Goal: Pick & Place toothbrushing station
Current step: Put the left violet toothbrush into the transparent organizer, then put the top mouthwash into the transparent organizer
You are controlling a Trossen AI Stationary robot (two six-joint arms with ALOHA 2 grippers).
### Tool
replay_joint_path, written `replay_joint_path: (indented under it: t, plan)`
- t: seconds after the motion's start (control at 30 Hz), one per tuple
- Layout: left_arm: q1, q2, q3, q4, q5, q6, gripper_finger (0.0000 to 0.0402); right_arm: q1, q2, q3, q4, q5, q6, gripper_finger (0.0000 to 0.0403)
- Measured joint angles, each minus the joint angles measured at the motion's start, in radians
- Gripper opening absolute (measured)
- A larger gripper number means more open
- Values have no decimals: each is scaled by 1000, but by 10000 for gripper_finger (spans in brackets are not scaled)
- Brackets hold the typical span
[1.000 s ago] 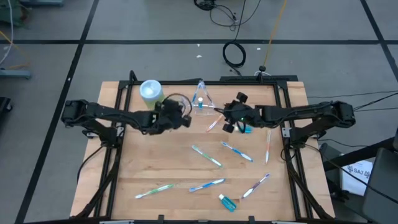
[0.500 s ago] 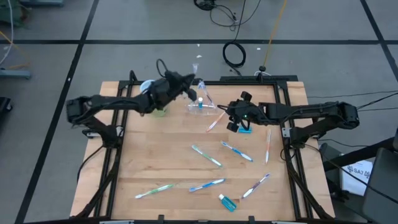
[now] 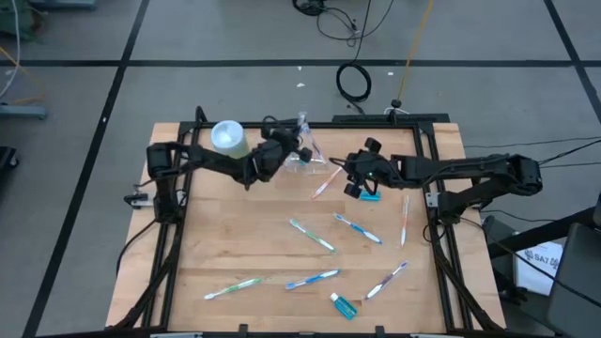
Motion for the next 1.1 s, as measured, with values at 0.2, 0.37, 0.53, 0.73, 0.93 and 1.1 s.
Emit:
replay_joint_path:
  t: [0.2,0.37,0.53,0.73,0.93,1.1]
  plan:
    - [-20,23,0,-76,-40,-29,4,0,0,-26,103,-4,-10,139]
    - [-25,23,0,-164,-78,-104,23,0,0,-26,104,-6,12,139]
    - [-28,23,0,-209,-96,-125,38,0,0,-26,104,-7,15,139]
    - [-54,11,0,-216,-98,-119,63,0,0,-26,104,-7,15,139]
    - [-80,-63,0,-335,-118,-114,104,1,0,-26,104,-8,15,139]
    - [-88,-184,0,-552,-139,-222,136,1,0,-26,97,-14,43,139]
